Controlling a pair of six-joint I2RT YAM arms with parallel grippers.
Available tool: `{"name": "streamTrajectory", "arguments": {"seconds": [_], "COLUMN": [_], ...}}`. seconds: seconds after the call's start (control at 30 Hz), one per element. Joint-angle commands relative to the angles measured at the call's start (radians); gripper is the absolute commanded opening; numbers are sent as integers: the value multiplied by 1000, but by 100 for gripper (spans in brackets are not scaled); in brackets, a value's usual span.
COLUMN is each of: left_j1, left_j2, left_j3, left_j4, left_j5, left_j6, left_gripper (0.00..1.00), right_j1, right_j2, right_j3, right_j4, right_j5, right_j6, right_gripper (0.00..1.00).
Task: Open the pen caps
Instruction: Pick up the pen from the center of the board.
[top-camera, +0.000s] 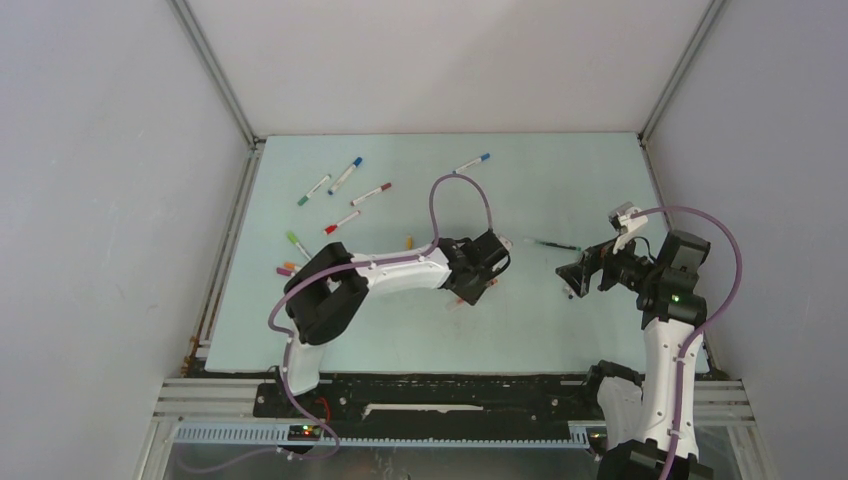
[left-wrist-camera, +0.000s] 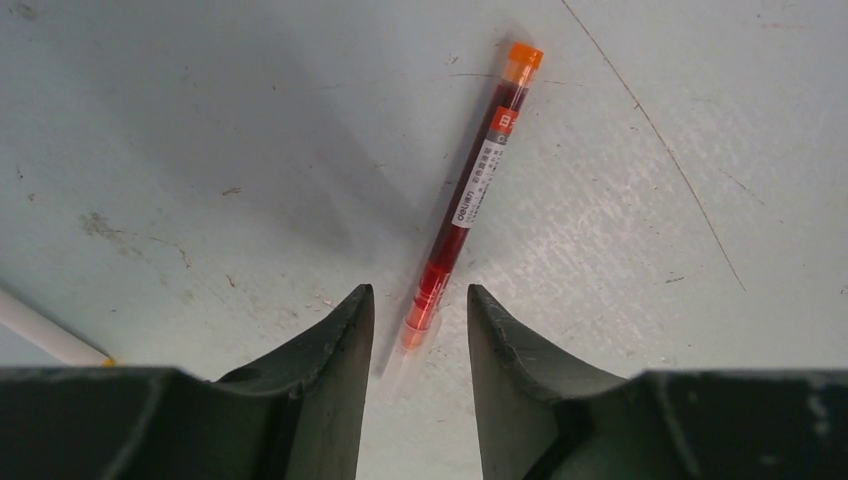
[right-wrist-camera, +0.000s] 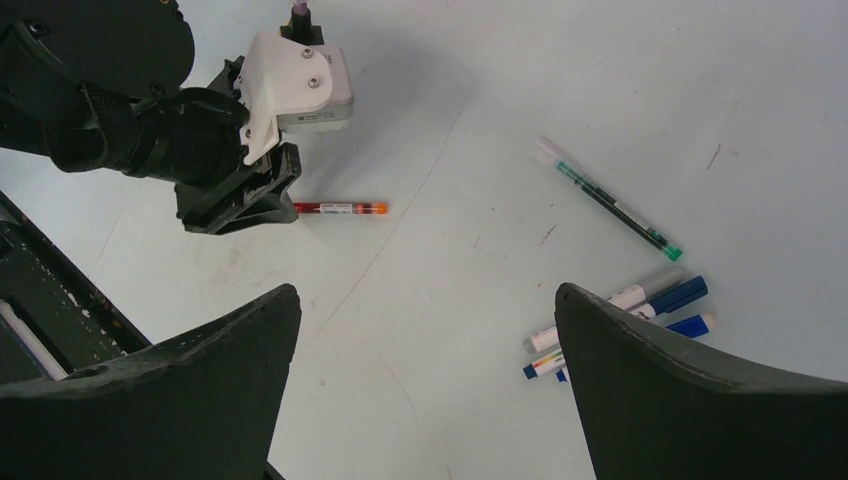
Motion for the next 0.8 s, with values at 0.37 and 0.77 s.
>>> {"name": "streamTrajectory", "arguments": {"seconds": [0.37, 0.77], "left_j1": [5, 7], "left_j2": [48, 67], "left_j3": [6, 14], "left_j4": [29, 8], "left_j5": [30, 26], "left_j6": [8, -1], "left_gripper": [35, 24], "right_j1": [-8, -11], "right_j2": [-1, -5], "right_j3": [11, 11], "right_j4": [27, 27], "right_j5": [-1, -5], "right_j6": [-7, -7], "right_gripper": [100, 100]}}
